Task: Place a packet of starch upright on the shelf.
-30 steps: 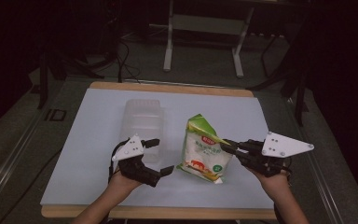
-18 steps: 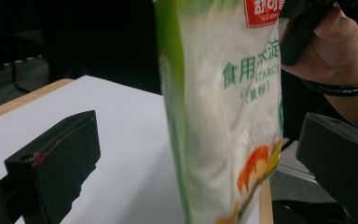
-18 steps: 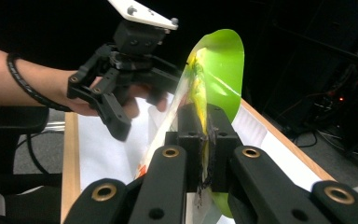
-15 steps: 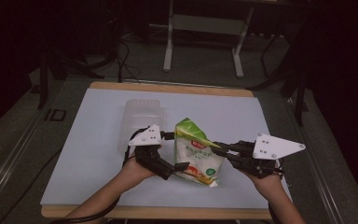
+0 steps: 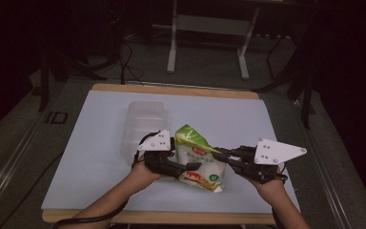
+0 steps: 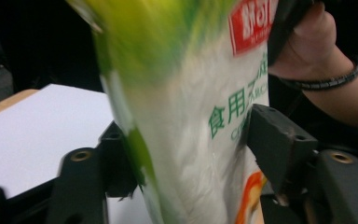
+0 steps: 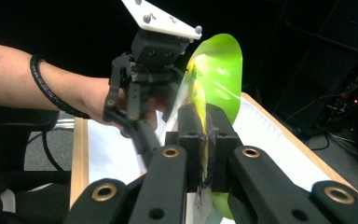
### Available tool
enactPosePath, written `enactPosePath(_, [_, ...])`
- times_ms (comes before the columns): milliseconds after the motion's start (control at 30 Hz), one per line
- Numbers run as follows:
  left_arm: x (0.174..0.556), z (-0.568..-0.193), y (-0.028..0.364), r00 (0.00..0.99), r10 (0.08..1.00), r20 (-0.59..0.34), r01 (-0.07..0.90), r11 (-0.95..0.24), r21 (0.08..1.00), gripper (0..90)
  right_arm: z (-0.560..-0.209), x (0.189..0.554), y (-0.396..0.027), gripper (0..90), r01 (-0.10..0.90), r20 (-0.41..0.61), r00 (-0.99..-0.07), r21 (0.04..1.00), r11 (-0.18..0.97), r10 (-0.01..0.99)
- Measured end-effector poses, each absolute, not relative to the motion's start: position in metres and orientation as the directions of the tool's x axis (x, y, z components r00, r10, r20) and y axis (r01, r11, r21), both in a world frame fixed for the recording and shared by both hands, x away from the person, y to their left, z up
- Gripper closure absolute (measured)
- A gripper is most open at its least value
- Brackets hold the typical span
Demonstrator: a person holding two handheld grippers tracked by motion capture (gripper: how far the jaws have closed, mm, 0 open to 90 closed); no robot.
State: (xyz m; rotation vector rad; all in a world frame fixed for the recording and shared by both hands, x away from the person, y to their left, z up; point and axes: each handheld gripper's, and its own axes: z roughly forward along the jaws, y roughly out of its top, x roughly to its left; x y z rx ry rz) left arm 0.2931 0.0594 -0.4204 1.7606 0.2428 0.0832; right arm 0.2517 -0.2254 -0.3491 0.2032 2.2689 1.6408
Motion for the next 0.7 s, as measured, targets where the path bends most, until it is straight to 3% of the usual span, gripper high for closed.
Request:
enactPosePath(167, [0.295, -0.420, 0.060, 0.982, 0.163, -0.096, 0.128, -0.199, 0.972, 62.4, -0.351, 0.254, -0.227, 87.0, -0.063, -0.165, -0.936, 0.947, 0.315, 0.309])
enactPosePath(367, [0.294, -0.422, 0.058, 0.986, 0.148, -0.074, 0.107, -0.235, 0.966, 75.9, -0.358, 0.257, -0.228, 86.9, -0.051, -0.160, -0.935, 0.944, 0.325, 0.317])
enactPosePath(500, [0.295, -0.421, 0.058, 0.984, 0.149, -0.094, 0.131, -0.261, 0.956, 77.8, -0.362, 0.259, -0.229, 86.8, -0.039, -0.148, -0.935, 0.945, 0.324, 0.321])
enactPosePath(700, [0.292, -0.410, 0.058, 0.986, 0.157, -0.050, 0.091, -0.272, 0.958, 79.4, -0.358, 0.256, -0.230, 83.1, -0.060, -0.168, -0.928, 0.948, 0.311, 0.334])
